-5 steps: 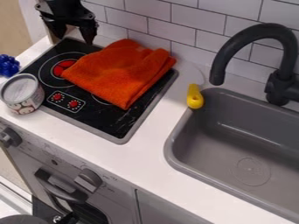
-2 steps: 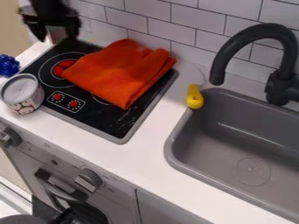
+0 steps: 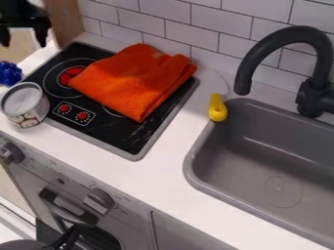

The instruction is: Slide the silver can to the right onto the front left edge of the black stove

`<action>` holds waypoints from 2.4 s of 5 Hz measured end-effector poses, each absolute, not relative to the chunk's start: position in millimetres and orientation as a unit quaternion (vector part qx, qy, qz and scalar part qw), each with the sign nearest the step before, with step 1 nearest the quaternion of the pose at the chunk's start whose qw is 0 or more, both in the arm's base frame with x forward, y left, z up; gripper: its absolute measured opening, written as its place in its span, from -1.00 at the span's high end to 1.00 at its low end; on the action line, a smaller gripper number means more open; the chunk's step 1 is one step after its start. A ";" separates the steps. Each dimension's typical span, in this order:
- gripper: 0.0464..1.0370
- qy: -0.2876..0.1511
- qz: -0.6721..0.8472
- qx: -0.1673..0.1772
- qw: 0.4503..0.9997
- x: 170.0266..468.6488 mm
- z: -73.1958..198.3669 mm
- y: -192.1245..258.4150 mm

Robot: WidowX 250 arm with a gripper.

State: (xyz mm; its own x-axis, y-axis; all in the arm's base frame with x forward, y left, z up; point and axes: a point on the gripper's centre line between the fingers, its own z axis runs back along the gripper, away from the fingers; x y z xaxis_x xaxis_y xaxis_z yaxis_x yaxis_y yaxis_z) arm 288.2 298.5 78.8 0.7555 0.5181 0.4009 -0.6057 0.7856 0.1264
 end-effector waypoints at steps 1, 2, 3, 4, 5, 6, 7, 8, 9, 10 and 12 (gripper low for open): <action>-0.92 -0.167 0.355 0.131 0.910 269.5 78.0 313.3; -0.92 -0.158 0.404 0.129 0.892 252.3 77.0 324.1; -0.92 -0.159 0.506 0.135 0.837 237.3 77.5 334.6; -0.92 -0.151 0.581 0.131 0.789 224.7 69.3 333.8; -0.92 -0.139 0.639 0.135 0.744 212.8 58.1 328.5; -0.92 -0.144 0.674 0.124 0.714 207.7 48.9 324.9; -0.92 -0.153 0.705 0.099 0.685 205.9 36.7 316.9; -0.92 -0.160 0.723 0.088 0.667 207.1 33.0 307.9; -0.92 -0.182 0.717 0.084 0.667 206.4 34.1 298.9; -0.92 -0.199 0.712 0.076 0.669 206.9 31.8 290.5; -0.92 -0.235 0.726 0.065 0.643 217.5 33.0 282.8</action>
